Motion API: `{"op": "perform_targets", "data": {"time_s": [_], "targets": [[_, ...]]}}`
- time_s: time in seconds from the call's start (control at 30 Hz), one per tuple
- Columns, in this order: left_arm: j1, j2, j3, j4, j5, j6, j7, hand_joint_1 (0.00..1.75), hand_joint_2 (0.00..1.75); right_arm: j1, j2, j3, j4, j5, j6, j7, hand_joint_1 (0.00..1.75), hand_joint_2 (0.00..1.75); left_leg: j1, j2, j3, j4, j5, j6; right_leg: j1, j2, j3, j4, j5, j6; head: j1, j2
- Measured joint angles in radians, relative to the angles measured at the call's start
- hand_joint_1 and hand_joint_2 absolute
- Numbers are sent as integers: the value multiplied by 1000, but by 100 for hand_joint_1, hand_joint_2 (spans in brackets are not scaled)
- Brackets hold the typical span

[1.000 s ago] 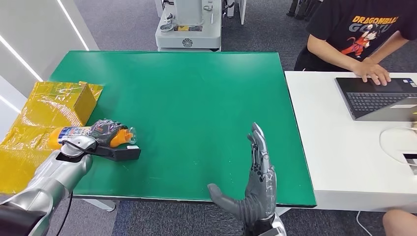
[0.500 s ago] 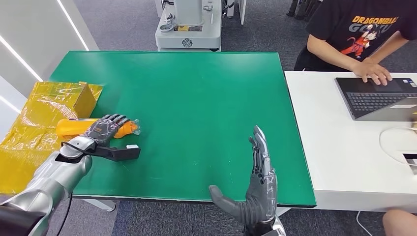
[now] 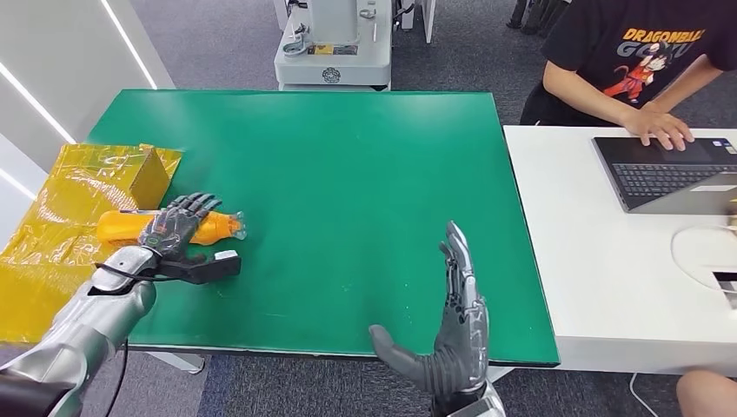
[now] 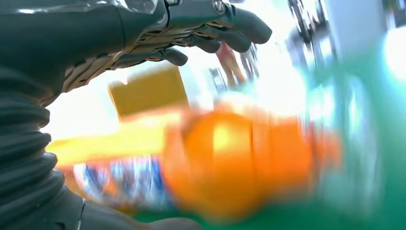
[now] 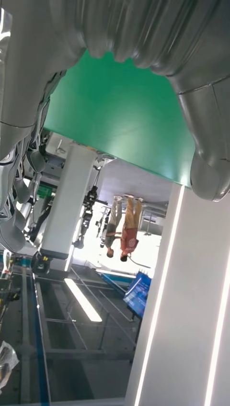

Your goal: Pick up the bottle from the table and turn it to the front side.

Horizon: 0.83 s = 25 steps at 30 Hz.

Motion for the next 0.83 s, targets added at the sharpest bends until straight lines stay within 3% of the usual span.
{"op": "perform_targets", "data": {"time_s": [0.13,0.27,0.43,0.53,0.67,0.77,0.83], "targets": [[79,-17,121,-105,211,193,-176,0,175,-1,0,-1,-1,2,12,6,0,175,0,0,0,0,0,0,0,0,0,0,0,0,0,0],[215,-57,235,-349,536,251,-322,0,175,-9,0,-1,4,-11,22,-1,0,175,0,1,0,0,-1,0,0,1,-1,-1,0,1,0,0],[337,-103,294,-610,671,258,-338,0,175,-22,0,-1,18,-23,30,-5,0,175,0,0,-1,0,-1,0,0,0,-1,-1,-1,1,0,0],[396,-135,298,-768,839,254,-338,0,175,-32,0,-1,28,-34,39,-12,0,175,0,0,0,0,-1,0,0,0,-1,-1,-1,1,0,0],[485,-215,264,-971,1052,187,-339,0,175,-44,-1,2,45,-48,53,-22,0,175,-1,0,-1,0,-1,0,0,-1,0,-2,-1,1,0,0],[550,-292,215,-1115,1101,129,-339,0,175,-50,-3,8,59,-53,58,-28,0,175,-1,0,-1,0,-2,1,-1,-1,0,-2,-1,1,0,0],[569,-318,196,-1162,1108,121,-339,0,175,-52,-4,11,64,-53,60,-30,0,175,-1,0,-1,0,-3,1,-1,-1,0,-2,-1,1,0,0]]}}
